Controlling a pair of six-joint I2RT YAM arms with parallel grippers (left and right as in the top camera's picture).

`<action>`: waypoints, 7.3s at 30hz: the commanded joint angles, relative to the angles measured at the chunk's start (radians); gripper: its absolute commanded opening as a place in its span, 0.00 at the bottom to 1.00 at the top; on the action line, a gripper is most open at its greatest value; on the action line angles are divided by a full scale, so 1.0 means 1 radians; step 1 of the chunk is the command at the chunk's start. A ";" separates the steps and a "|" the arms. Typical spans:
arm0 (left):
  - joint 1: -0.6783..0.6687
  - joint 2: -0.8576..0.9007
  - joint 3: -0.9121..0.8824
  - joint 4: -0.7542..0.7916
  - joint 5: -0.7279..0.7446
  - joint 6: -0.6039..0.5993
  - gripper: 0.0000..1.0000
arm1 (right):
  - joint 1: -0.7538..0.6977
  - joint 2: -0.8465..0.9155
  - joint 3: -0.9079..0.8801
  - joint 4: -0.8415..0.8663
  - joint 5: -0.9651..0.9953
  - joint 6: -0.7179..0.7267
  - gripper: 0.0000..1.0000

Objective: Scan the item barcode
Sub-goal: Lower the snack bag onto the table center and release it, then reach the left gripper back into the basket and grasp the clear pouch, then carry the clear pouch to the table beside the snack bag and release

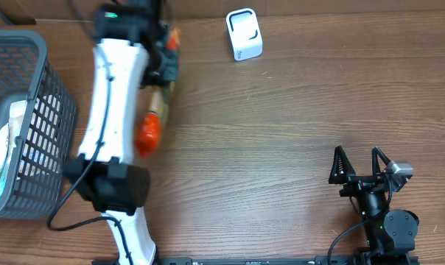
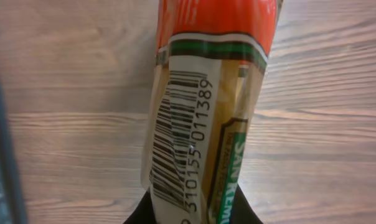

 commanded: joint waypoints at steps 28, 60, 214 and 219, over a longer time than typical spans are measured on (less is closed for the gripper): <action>-0.142 -0.064 -0.313 0.365 -0.088 -0.208 1.00 | 0.005 -0.010 -0.010 0.003 -0.001 0.003 1.00; 0.940 -0.223 -0.002 0.116 0.044 0.060 1.00 | 0.005 -0.010 -0.010 0.003 -0.001 0.003 1.00; 0.096 -0.081 0.352 -0.010 0.197 0.053 1.00 | 0.005 -0.010 -0.010 0.003 -0.001 0.003 1.00; 0.343 -0.195 0.383 -0.107 0.097 -0.091 1.00 | 0.005 -0.010 -0.010 0.003 -0.001 0.003 1.00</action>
